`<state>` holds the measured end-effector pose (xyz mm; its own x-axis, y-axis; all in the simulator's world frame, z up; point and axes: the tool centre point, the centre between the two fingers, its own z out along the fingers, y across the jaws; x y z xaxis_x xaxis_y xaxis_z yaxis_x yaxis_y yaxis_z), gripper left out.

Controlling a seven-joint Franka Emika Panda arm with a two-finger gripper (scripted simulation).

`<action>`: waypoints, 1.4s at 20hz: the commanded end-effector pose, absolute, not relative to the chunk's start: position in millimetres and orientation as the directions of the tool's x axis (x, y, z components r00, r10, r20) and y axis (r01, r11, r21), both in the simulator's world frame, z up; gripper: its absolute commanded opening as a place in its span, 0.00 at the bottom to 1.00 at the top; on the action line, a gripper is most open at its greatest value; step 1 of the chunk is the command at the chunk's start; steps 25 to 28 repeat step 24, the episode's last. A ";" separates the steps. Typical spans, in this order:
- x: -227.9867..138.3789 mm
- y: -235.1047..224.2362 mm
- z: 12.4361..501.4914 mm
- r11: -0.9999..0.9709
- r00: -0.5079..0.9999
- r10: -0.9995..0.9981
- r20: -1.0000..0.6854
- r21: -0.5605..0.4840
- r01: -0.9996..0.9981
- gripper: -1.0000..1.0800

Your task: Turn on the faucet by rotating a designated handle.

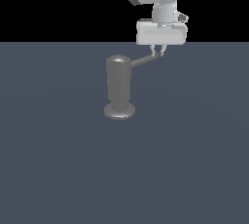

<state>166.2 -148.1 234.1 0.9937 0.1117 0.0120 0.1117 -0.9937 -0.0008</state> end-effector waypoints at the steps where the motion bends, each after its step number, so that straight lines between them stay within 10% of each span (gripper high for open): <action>1: 171.2 -147.6 223.6 -0.994 0.994 0.109 0.005 -0.001 0.109 0.00; 28: 202.7 -144.7 220.5 -0.995 0.995 0.101 0.001 0.000 0.101 0.00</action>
